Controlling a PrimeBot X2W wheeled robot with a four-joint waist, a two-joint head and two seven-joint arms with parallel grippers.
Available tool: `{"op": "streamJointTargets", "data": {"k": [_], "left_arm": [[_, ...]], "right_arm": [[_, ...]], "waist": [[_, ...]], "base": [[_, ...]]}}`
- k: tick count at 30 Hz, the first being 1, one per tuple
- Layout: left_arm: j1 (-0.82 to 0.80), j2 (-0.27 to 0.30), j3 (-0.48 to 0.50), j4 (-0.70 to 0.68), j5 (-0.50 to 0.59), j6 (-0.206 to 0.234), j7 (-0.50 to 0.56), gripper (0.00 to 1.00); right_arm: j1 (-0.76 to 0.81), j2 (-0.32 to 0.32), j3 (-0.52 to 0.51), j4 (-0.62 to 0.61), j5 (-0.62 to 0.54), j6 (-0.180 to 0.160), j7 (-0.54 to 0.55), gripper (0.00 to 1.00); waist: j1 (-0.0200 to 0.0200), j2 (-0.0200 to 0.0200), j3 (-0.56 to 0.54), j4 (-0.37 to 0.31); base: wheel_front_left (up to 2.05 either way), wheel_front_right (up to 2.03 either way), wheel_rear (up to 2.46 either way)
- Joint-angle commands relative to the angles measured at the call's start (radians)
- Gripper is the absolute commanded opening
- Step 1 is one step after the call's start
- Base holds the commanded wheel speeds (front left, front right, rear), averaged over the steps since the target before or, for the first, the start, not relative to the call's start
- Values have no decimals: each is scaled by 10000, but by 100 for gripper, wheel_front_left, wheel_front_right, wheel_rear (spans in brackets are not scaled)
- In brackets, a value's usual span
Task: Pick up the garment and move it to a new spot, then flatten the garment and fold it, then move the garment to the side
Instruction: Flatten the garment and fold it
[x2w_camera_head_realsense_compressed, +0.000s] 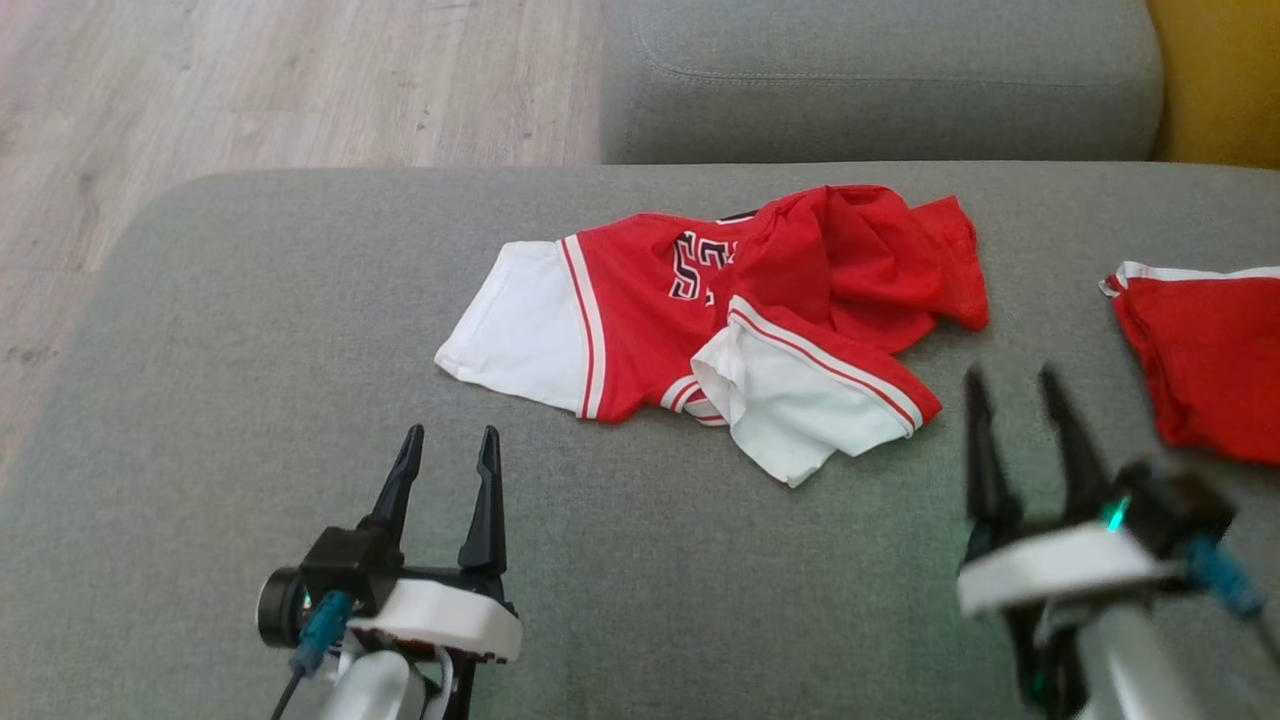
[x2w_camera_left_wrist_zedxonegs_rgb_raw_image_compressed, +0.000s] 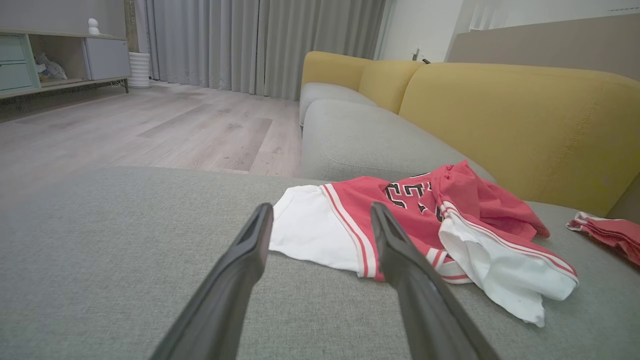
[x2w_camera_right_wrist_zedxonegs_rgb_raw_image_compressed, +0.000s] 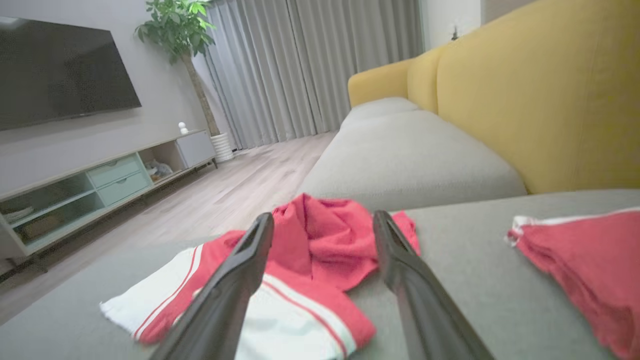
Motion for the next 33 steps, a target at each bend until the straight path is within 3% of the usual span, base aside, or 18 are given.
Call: {"op": "streamJointTargets", "data": {"k": [1,6,14,24,33], "left_arm": [[-207,17,436,-357,117,-8,-97,100],[-207,16,453,-358,159,-67,-97,100],[-388,15,355,-299,174,-126,-97,100],[-656,15,130,-154,35,-113,-97,100],[-827,15,-105,-82,-104,-67,-97,100]], "right_arm": [[82,76,495,-615,44,-7,-105,100],[789,78,667,-907,-283,-7,-105,100],[600,78,980,-884,-942,-7,-58,100],[-257,79,2199,614,-1567,-7,1549,100],[-1275,37,2353,2729,-2062,-7,2083,100]], "waist": [[2,0,38,-42],[2,0,188,-57],[2,0,471,189],[2,0,939,690],[2,0,1175,1102]], "base": [[0,0,0],[0,0,0],[0,0,0],[0,0,0],[0,0,0]]}}
